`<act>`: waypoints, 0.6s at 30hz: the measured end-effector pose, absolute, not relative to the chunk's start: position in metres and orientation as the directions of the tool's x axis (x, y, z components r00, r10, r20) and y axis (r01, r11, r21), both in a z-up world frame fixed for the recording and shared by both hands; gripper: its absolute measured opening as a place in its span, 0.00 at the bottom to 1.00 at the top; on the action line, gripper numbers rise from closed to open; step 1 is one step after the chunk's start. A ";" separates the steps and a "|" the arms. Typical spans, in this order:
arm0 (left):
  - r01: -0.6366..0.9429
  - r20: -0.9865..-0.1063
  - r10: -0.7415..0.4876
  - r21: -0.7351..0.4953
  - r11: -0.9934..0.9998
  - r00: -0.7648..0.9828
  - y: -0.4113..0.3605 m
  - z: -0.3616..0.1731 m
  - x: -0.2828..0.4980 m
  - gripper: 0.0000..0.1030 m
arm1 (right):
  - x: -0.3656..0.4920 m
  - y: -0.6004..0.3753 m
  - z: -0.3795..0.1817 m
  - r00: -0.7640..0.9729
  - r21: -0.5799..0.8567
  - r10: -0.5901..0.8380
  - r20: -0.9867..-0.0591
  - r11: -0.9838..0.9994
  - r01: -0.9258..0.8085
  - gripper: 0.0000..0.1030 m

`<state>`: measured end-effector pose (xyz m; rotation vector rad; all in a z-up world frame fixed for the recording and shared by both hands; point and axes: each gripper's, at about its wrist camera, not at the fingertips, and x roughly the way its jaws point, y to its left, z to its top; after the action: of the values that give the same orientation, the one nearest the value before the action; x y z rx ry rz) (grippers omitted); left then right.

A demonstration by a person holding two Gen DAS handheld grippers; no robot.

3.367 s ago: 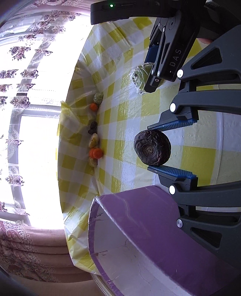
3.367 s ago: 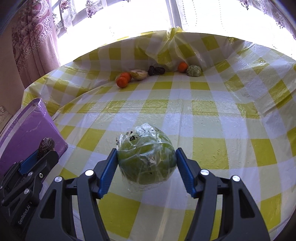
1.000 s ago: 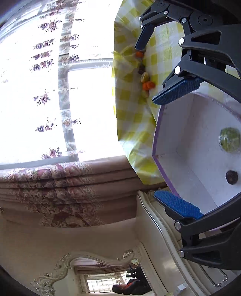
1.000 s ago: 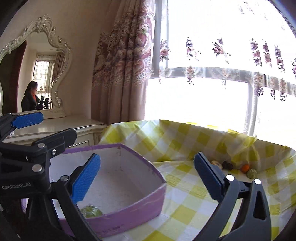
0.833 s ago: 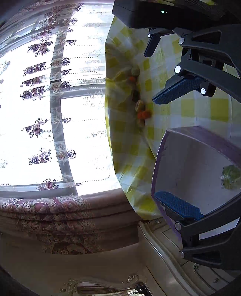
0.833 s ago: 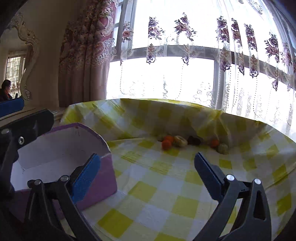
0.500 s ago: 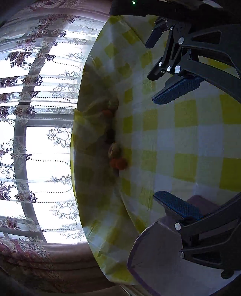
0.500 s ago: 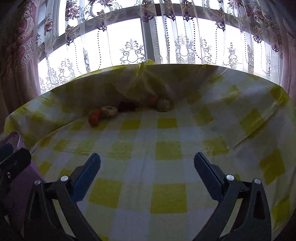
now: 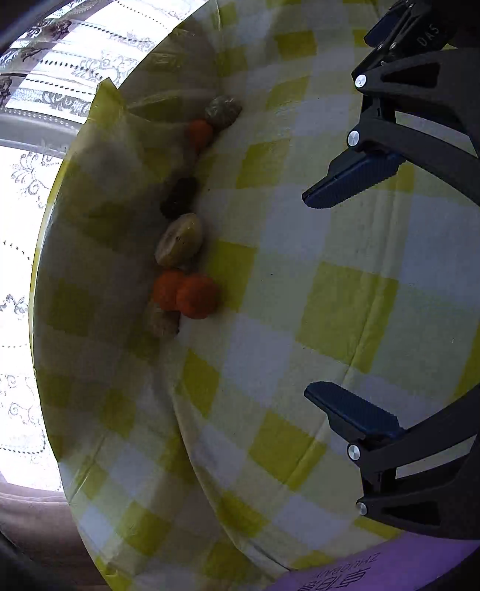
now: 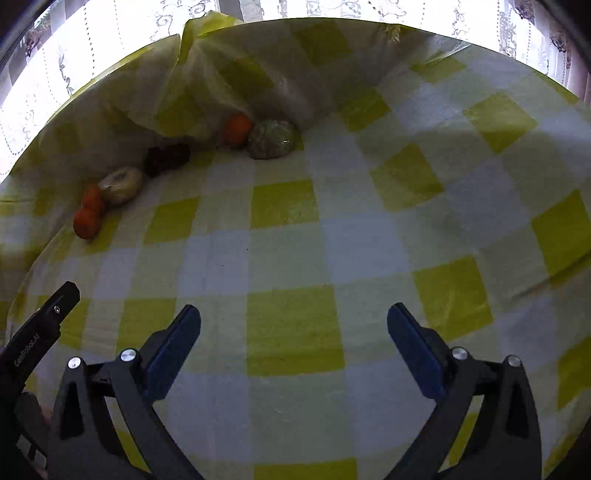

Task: Organize fruits
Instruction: 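Move both open tools back over the fruits on the tablecloth, then grasp the second wrapped cabbage with the right tool while the left tool grasps an orange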

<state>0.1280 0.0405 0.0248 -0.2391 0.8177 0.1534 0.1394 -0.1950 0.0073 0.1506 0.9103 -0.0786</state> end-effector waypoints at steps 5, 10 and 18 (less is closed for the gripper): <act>-0.242 -0.718 0.000 -0.234 0.942 0.696 0.053 0.023 0.147 0.89 | 0.177 -0.190 0.002 0.605 0.095 0.019 -0.796 0.991 0.095 0.98; -0.258 -0.712 -0.078 -0.351 0.900 0.698 0.063 0.015 0.155 0.89 | 0.213 -0.197 0.003 0.608 0.092 0.041 -0.793 0.994 0.054 0.98; -0.251 -0.702 -0.088 -0.365 0.897 0.707 0.065 0.017 0.152 0.89 | 0.274 -0.213 0.003 0.608 0.147 0.114 -0.786 0.989 0.004 0.90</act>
<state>0.1515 0.0646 0.0171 -0.4615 0.7874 0.0941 0.2737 -0.2131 0.0029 0.1391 0.9162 0.0640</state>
